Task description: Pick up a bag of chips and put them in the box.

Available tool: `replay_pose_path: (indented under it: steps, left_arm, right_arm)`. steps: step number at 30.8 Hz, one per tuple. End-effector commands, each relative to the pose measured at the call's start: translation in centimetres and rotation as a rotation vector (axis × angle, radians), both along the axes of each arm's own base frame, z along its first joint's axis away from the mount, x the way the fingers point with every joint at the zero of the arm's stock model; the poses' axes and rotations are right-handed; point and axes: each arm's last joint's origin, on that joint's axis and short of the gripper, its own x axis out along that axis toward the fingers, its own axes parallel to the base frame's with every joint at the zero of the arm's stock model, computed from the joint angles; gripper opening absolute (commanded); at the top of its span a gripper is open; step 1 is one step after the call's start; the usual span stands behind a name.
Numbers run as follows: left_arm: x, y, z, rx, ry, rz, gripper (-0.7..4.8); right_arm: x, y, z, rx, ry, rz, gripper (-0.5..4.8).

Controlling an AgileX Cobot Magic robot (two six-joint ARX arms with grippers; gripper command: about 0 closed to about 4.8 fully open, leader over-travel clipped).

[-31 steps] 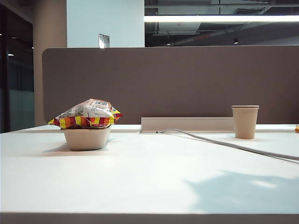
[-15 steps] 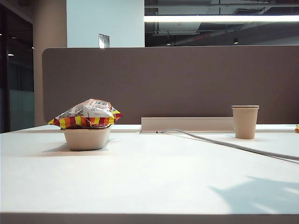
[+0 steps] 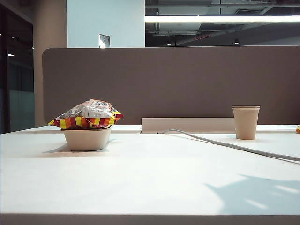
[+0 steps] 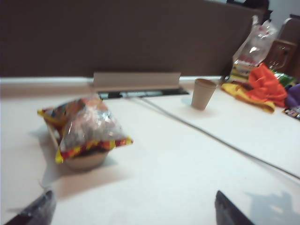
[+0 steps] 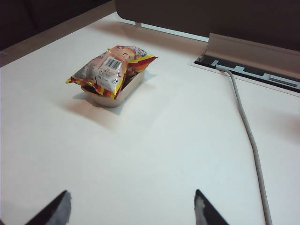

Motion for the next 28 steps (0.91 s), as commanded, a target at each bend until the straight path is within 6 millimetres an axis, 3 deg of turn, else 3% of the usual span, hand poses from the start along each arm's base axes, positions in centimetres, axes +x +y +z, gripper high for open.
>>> replay_pose_path:
  steps: [1,6,10,18,23,28]
  left_arm:
    - [0.6,-0.1,-0.5,-0.04,-0.01,0.003,4.35]
    - [1.6,-0.3,-1.4,-0.085,-0.037,0.013,4.16]
    - [2.4,-0.5,-2.5,-0.091,-0.038,0.013,3.36]
    - [3.1,-0.6,-3.7,-0.114,-0.028,0.013,2.27]
    - [3.6,-0.7,-4.6,-0.144,-0.035,0.02,2.22]
    - [4.2,-0.8,-6.1,-0.14,-0.01,0.023,2.04]
  right_arm:
    - [0.3,0.2,-0.3,0.04,-0.052,-0.004,3.33]
    - [0.6,0.4,-1.5,0.075,-0.103,-0.001,3.32]
    - [0.9,0.6,-2.6,0.08,-0.109,0.002,3.3]
    - [1.1,0.8,-4.1,0.075,-0.1,0.009,2.79]
    - [1.1,0.8,-4.9,0.071,-0.091,0.009,2.68]
    - [1.2,0.9,-6.3,0.061,-0.079,0.007,2.06]
